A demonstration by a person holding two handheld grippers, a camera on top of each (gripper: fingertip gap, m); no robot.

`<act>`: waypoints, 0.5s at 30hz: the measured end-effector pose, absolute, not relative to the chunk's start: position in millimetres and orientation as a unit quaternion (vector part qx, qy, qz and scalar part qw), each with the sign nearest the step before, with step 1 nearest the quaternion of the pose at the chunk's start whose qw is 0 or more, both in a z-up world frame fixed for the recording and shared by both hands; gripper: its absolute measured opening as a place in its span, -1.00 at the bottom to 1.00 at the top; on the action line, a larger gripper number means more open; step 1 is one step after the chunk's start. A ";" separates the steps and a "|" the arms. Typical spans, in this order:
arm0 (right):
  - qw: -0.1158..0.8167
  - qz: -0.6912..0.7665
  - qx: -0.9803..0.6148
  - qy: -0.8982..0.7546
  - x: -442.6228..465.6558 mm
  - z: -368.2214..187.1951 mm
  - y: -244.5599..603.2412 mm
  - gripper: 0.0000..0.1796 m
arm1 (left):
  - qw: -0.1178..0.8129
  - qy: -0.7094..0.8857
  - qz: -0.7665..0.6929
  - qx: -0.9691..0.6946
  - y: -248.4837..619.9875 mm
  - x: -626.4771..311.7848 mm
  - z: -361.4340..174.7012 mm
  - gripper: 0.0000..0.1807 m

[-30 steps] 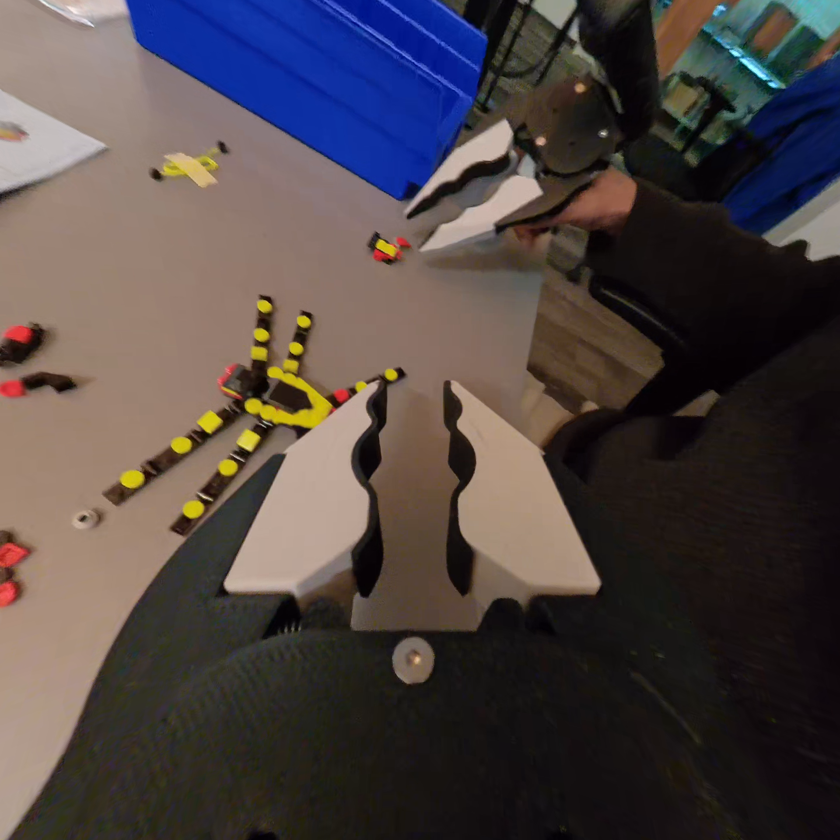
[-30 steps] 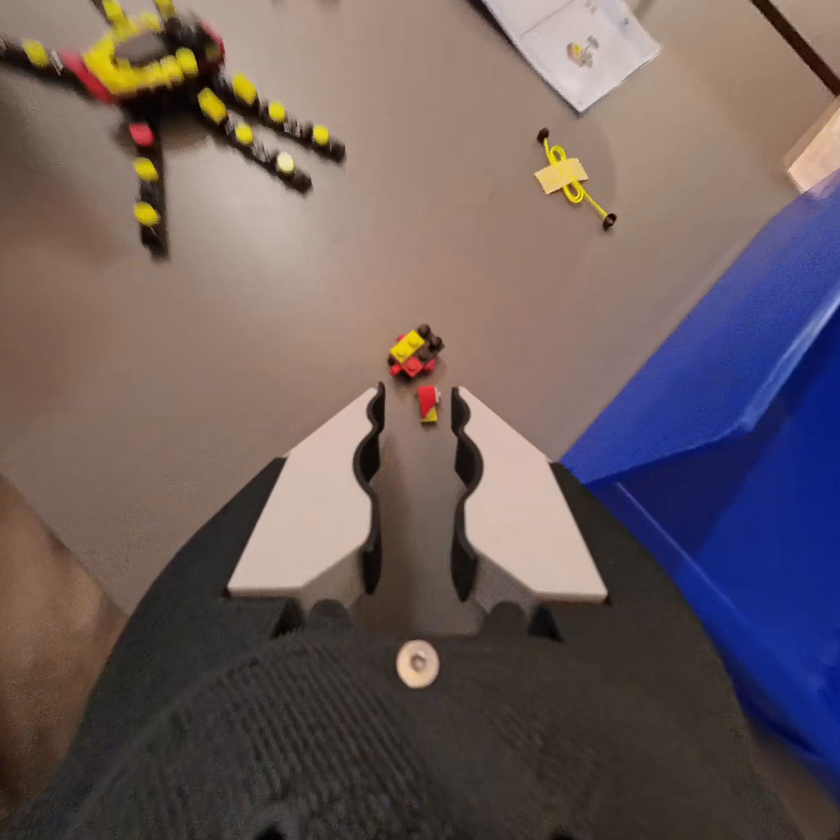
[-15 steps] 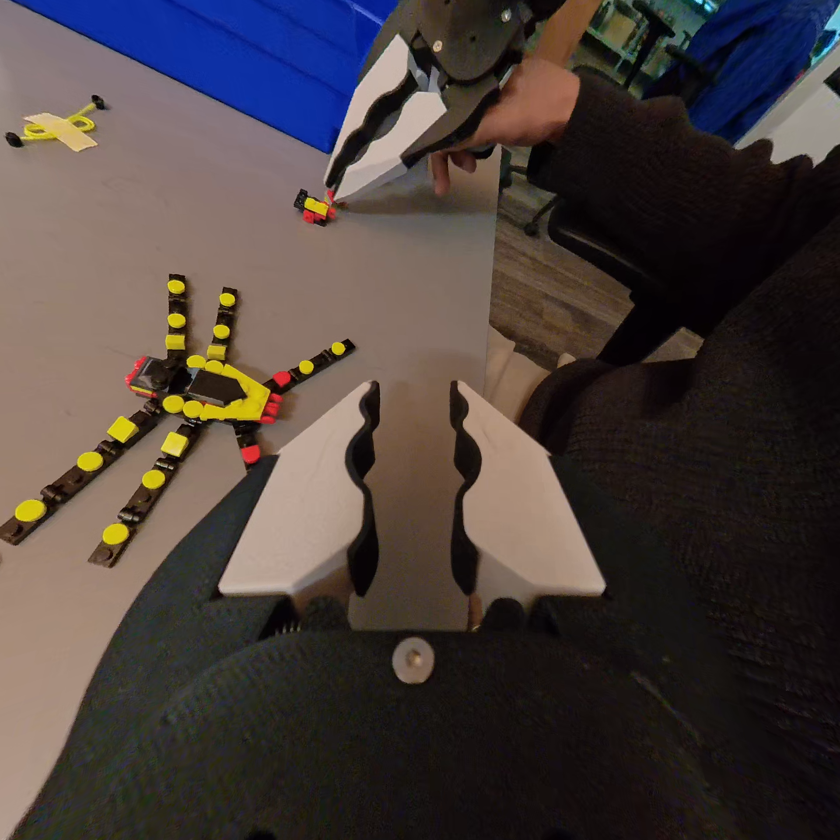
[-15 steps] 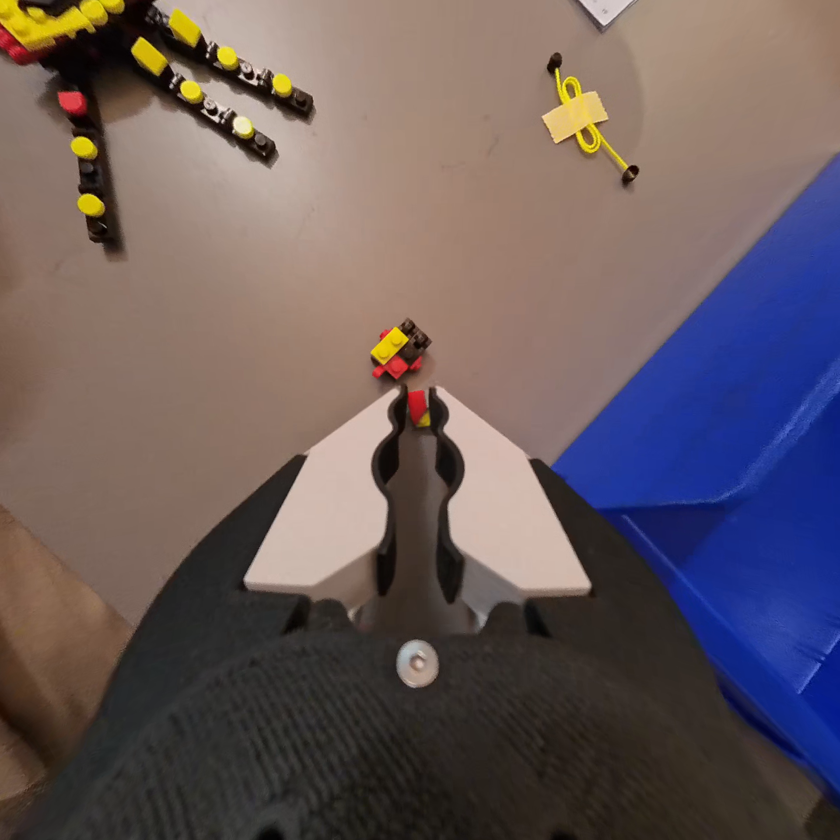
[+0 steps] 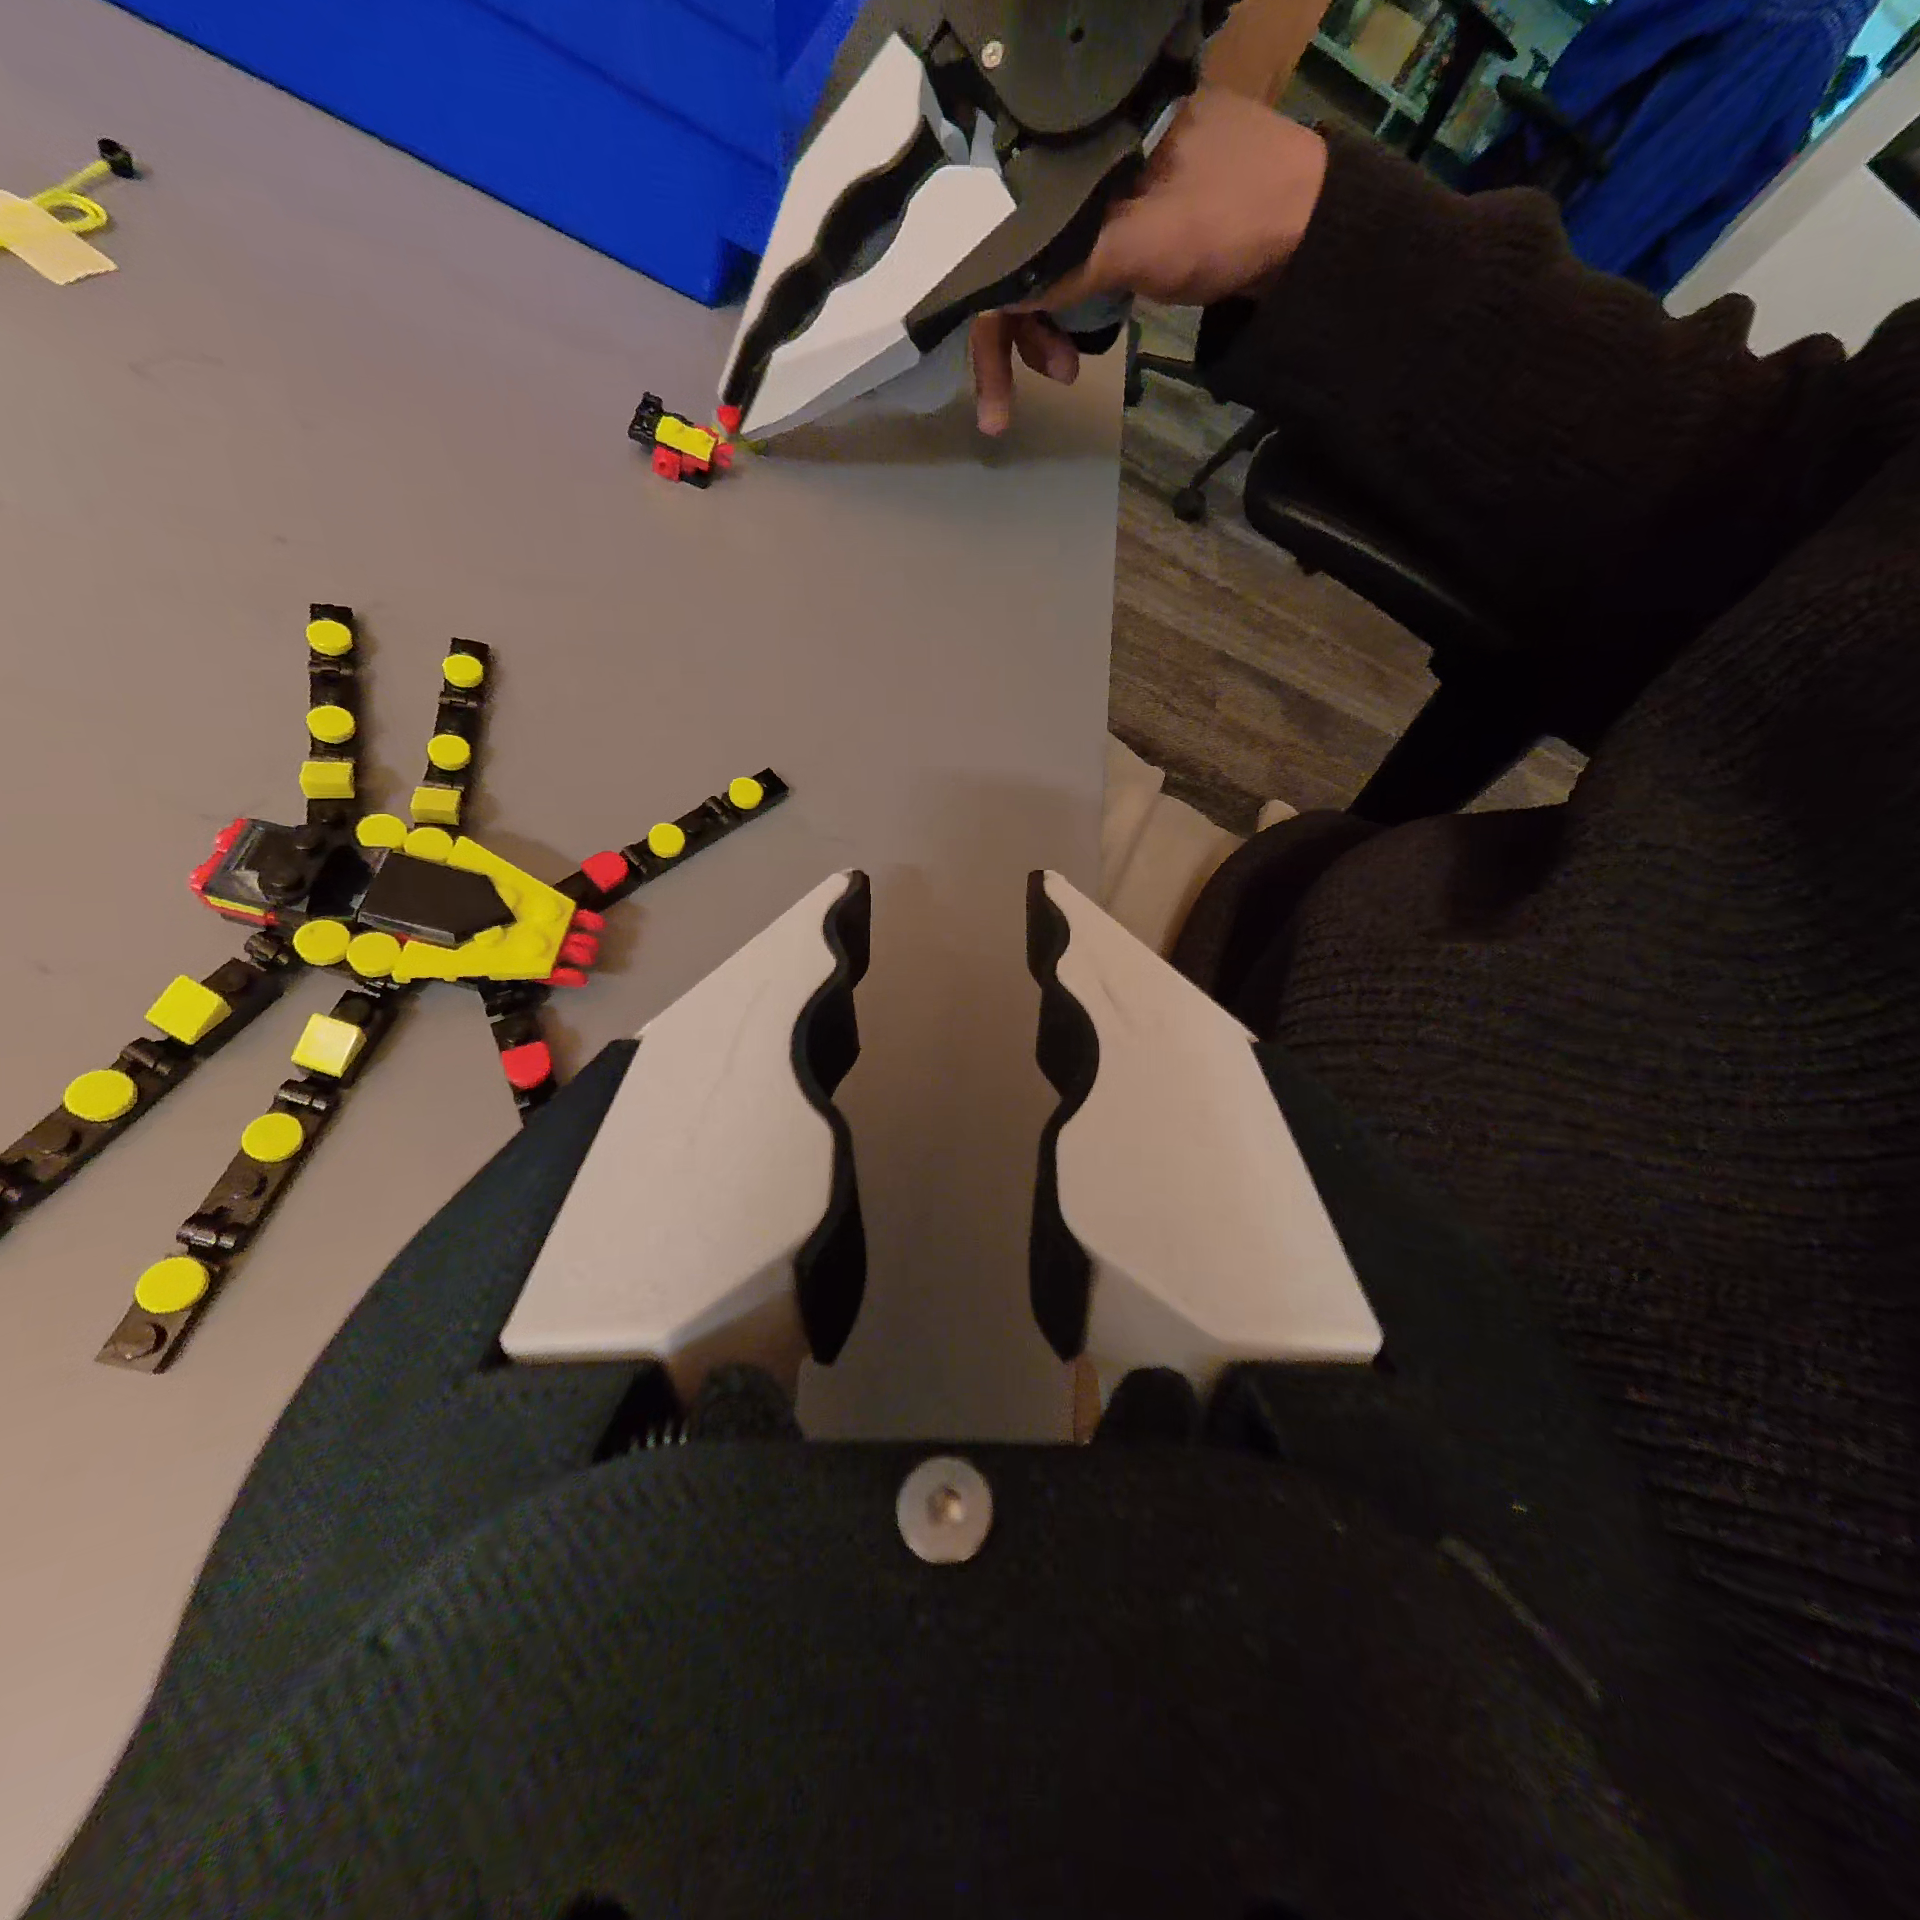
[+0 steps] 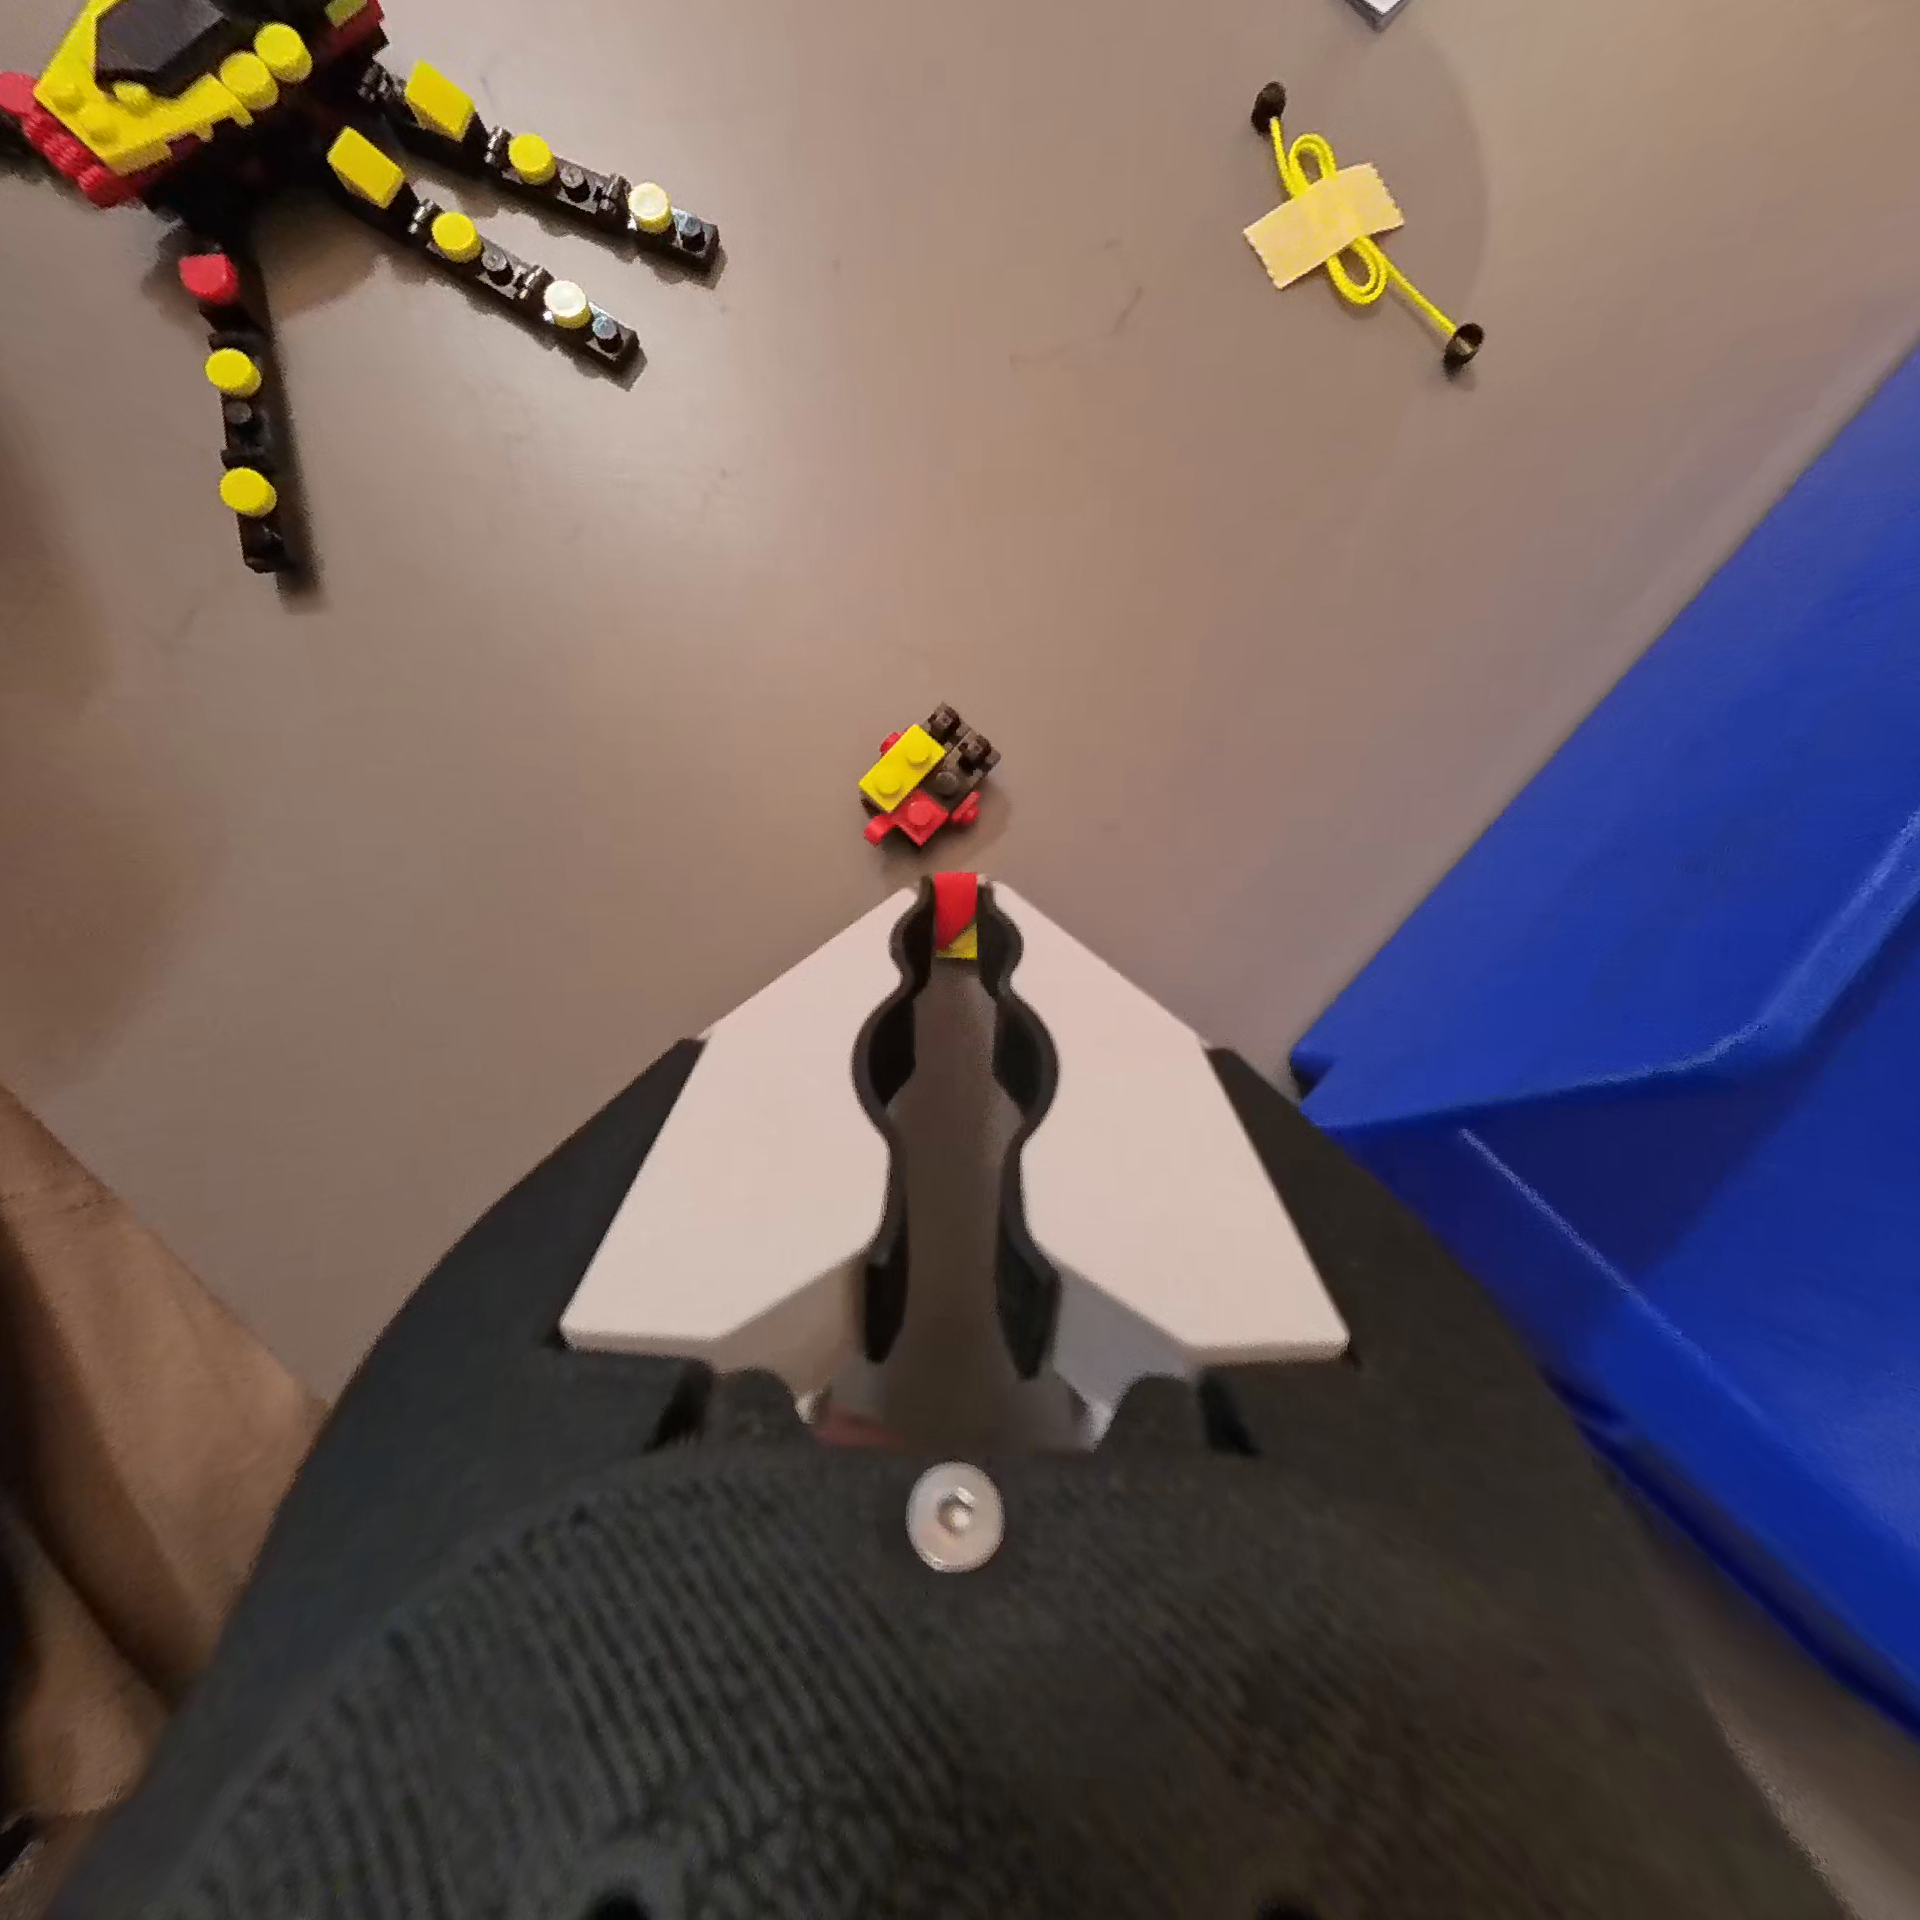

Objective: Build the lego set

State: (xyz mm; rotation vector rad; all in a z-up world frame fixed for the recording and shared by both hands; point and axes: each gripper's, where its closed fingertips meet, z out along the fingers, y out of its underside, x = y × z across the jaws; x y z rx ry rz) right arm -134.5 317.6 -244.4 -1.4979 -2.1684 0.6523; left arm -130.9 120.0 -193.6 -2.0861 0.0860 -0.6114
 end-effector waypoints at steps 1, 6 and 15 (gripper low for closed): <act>0.209 0.238 -0.542 -0.778 -133.6 -244.4 316.8 -0.93 | 0.464 0.033 -0.250 -0.849 120.4 -131.4 -194.2 -0.69; 0.204 0.250 -0.580 -0.748 -128.2 -242.6 315.8 -0.93 | 0.466 0.027 -0.255 -0.847 122.9 -131.8 -193.9 -0.69; 0.187 0.336 -0.716 -0.582 -151.5 -214.0 318.3 -0.94 | 0.464 0.026 -0.264 -0.845 125.1 -130.6 -192.9 -0.70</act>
